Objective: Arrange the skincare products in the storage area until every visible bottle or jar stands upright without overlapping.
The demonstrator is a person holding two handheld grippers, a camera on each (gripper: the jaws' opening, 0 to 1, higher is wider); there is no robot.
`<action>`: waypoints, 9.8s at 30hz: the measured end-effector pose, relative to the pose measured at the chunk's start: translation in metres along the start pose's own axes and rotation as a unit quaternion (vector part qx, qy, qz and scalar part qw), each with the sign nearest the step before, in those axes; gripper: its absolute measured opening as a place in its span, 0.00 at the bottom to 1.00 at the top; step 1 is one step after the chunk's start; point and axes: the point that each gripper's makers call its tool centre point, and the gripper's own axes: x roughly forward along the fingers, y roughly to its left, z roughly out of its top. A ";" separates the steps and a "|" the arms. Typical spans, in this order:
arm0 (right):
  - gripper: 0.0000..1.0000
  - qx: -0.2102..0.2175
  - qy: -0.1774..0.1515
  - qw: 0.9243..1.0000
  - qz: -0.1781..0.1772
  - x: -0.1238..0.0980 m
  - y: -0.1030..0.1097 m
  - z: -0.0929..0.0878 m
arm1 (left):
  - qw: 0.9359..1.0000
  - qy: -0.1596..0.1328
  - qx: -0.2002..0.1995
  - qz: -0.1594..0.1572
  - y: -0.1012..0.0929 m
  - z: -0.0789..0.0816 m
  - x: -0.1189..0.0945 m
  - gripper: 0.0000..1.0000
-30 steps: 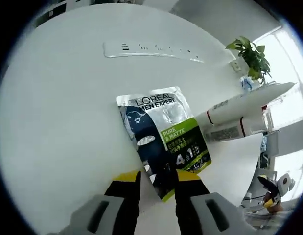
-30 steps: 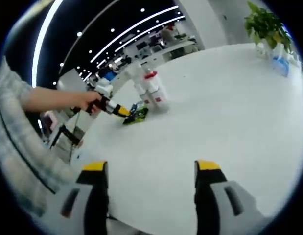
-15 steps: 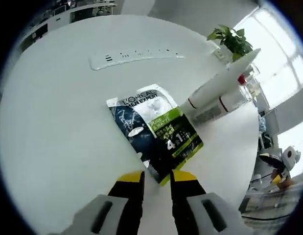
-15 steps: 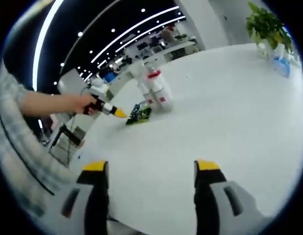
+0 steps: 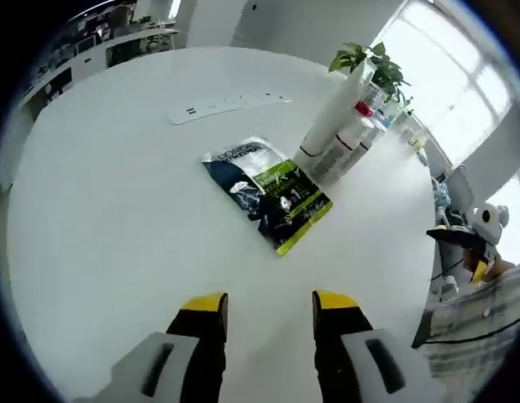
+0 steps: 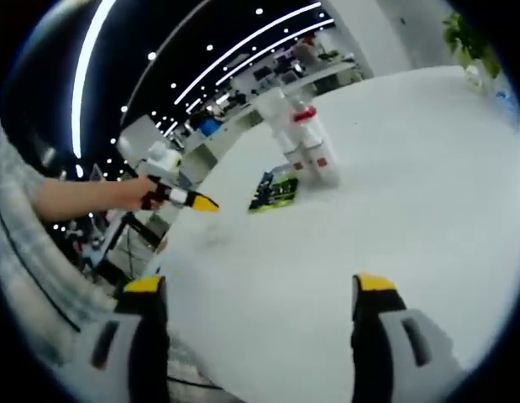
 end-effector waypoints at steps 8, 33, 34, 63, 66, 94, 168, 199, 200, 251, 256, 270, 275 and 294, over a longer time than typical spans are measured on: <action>0.95 0.009 -0.032 0.999 0.040 0.016 0.033 0.020 | 0.999 -0.016 0.033 0.029 0.011 -0.031 -0.031 0.38; 0.99 -0.063 0.036 0.996 0.060 0.055 0.062 0.008 | 0.985 0.032 -0.045 0.162 0.085 -0.166 -0.112 0.60; 0.99 -0.063 0.040 0.995 0.060 0.055 0.061 0.007 | 0.983 0.034 -0.057 0.169 0.089 -0.172 -0.114 0.61; 0.99 -0.053 0.057 0.996 0.031 0.045 0.044 -0.004 | 0.956 0.086 -0.165 0.226 0.109 -0.241 -0.105 0.53; 0.99 -0.051 0.055 0.997 0.028 0.043 0.042 -0.005 | 0.955 0.085 -0.170 0.228 0.110 -0.239 -0.104 0.53; 0.98 -0.030 0.051 0.998 0.031 0.047 0.044 -0.007 | 0.973 0.080 -0.119 0.182 0.086 -0.214 -0.099 0.40; 0.00 0.180 0.038 0.962 0.200 0.034 0.088 0.007 | 0.990 -0.005 0.053 -0.133 -0.210 -0.047 -0.024 0.58; 0.03 0.165 -0.035 0.947 0.274 0.019 0.112 0.043 | 0.915 -0.076 -0.198 -0.343 -0.240 -0.031 -0.060 0.00; 0.04 0.165 -0.037 0.947 0.272 0.019 0.111 0.043 | 0.913 -0.078 -0.200 -0.347 -0.240 -0.030 -0.061 0.00; 0.00 0.148 0.011 0.949 0.279 0.026 0.138 0.032 | 0.870 -0.168 -0.275 -0.374 -0.208 -0.046 -0.091 0.01; 0.01 0.118 -0.021 0.953 0.277 0.027 0.141 0.041 | 0.873 -0.192 -0.265 -0.361 -0.204 -0.040 -0.097 0.00; 0.28 -0.075 -0.005 0.983 0.168 0.040 0.123 0.042 | 0.864 -0.213 -0.290 -0.351 -0.175 -0.022 -0.095 0.00; 0.47 -0.099 -0.004 0.986 0.136 0.049 0.115 0.054 | 0.858 -0.220 -0.310 -0.345 -0.163 -0.006 -0.090 0.00; 0.80 -0.123 0.027 0.992 0.010 0.049 0.076 0.049 | 0.876 -0.225 -0.325 -0.276 -0.096 0.025 -0.074 0.00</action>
